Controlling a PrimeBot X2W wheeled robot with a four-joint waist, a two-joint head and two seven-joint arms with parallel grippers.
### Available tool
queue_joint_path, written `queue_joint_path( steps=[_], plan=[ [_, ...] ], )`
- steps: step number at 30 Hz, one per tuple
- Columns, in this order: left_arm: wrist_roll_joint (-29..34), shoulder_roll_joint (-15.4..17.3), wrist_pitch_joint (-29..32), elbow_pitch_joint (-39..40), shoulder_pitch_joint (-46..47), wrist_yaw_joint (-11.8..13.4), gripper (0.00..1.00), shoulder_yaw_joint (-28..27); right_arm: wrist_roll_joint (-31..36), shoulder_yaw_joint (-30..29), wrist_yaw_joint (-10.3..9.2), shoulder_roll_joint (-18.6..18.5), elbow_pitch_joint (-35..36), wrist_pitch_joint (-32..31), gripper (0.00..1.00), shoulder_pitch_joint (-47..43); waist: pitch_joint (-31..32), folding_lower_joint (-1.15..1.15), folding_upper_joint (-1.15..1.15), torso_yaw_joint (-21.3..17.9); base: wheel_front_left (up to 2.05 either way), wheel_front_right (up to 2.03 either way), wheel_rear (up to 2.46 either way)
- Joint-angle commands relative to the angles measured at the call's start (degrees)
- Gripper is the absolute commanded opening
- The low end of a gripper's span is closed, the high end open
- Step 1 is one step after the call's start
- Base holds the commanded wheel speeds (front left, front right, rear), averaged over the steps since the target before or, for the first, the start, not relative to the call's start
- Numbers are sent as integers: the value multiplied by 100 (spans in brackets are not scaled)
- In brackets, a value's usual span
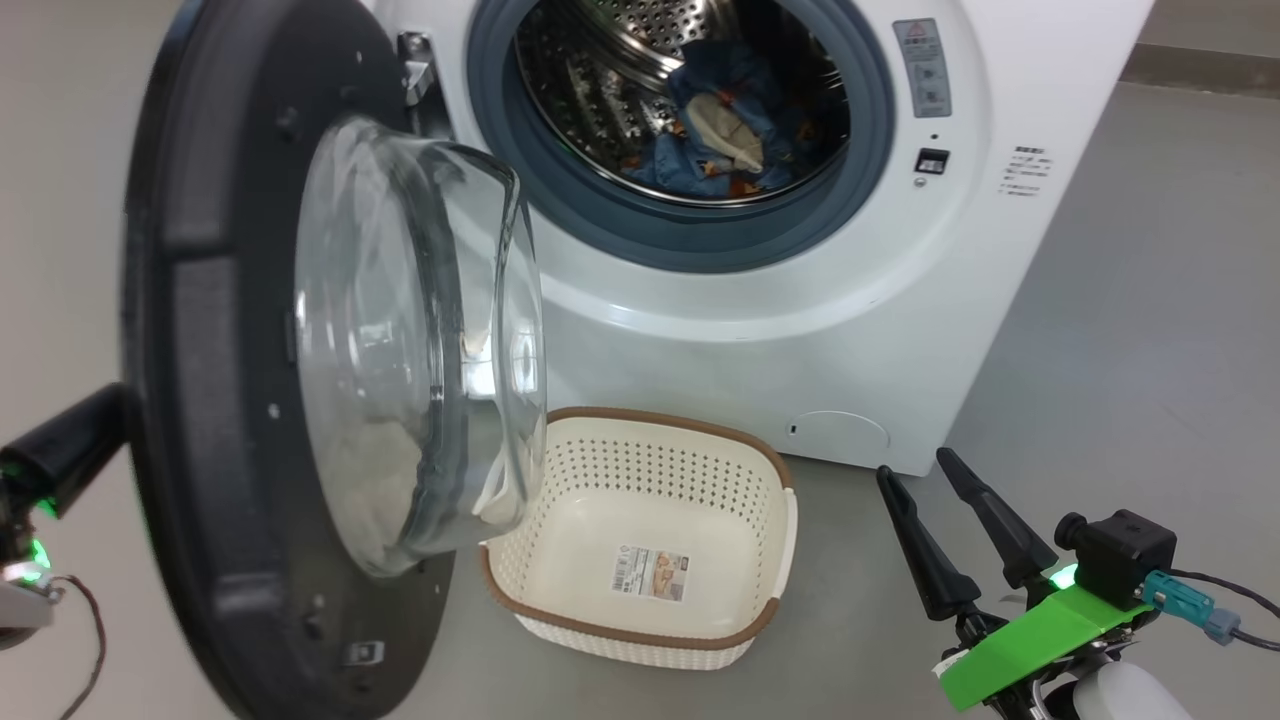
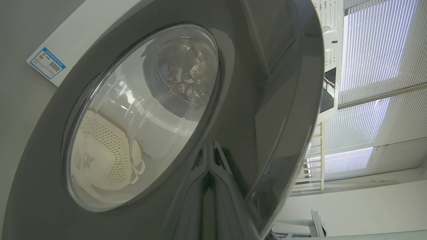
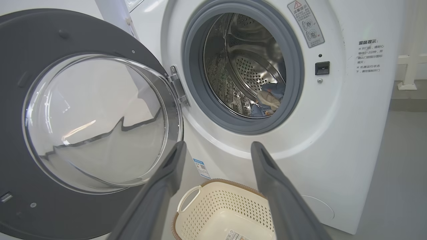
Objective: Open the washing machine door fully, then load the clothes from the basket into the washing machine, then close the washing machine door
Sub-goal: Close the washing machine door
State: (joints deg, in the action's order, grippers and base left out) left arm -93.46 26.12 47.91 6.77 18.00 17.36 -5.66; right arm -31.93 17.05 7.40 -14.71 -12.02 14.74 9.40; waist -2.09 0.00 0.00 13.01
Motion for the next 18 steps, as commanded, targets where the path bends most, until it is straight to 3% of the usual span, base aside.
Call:
queue_joint_path(
  steps=[1,18],
  plan=[
    [-28,158,109,278,175,31,0,-136,-4,64,9,-31,120,26,100,115,33,0,0,-80,0,0,0],
    [-41,-156,65,583,206,23,0,76,13,34,9,-17,126,26,100,93,98,0,0,-784,0,0,0]
  ],
)
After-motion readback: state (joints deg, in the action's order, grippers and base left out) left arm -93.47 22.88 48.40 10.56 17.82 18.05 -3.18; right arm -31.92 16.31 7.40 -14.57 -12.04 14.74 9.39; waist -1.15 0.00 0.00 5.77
